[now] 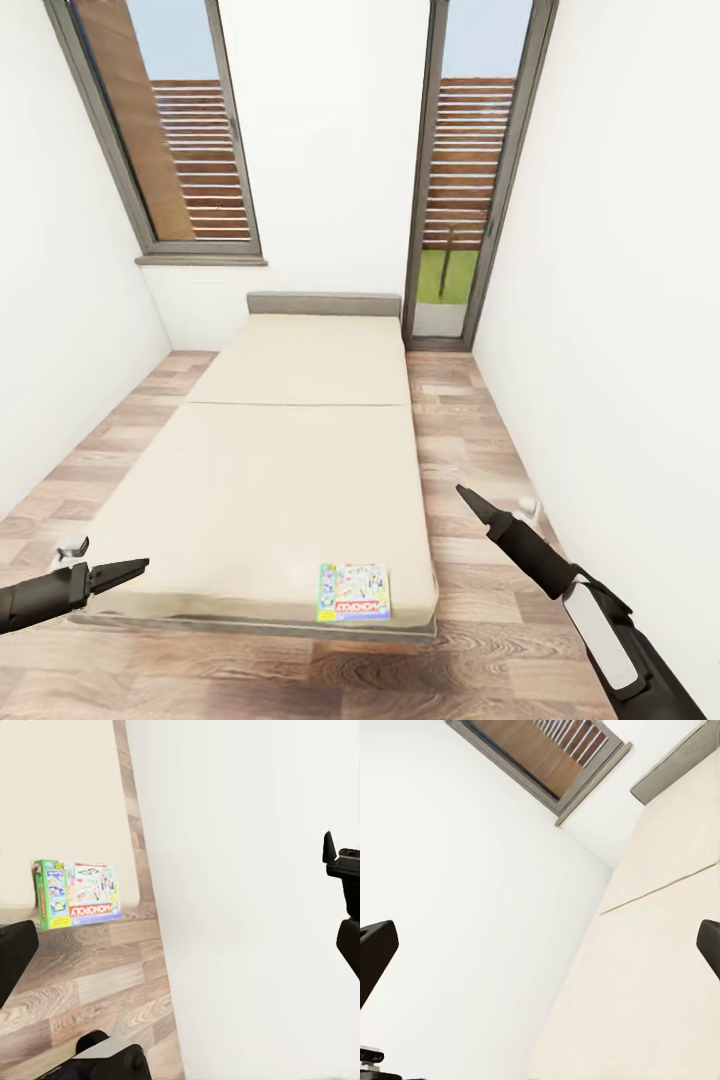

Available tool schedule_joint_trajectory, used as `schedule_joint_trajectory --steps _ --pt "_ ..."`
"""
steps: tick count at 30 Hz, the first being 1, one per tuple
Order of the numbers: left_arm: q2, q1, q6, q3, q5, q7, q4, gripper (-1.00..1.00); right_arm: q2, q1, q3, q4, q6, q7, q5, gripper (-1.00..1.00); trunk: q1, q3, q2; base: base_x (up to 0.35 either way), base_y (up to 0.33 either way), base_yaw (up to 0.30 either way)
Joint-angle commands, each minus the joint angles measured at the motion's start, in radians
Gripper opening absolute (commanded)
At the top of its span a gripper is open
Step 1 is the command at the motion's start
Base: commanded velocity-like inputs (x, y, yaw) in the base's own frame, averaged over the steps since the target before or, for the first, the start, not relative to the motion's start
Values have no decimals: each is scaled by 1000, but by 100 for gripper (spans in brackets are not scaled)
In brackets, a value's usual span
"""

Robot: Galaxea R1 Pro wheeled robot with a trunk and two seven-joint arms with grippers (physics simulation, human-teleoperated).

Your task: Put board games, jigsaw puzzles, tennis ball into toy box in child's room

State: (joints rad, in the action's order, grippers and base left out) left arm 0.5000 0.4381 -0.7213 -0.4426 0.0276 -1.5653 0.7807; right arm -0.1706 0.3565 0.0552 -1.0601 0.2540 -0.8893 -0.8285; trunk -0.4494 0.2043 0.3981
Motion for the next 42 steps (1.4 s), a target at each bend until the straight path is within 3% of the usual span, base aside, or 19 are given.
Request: schedule_joint_trajectory --steps 1,29,42 --pt "0 1 -10 -1 3 -5 0 100 0 1 0 0 10 -2 -9 100 -1 0 2 0 134 -166" --pt "0 1 -10 -1 3 -5 0 100 2 1 -3 0 9 0 -8 100 -1 -43 2 0 142 -162" --pt "-1 1 -11 -2 2 -5 0 100 2 1 -6 0 8 3 -6 100 -1 -64 2 0 90 -29"
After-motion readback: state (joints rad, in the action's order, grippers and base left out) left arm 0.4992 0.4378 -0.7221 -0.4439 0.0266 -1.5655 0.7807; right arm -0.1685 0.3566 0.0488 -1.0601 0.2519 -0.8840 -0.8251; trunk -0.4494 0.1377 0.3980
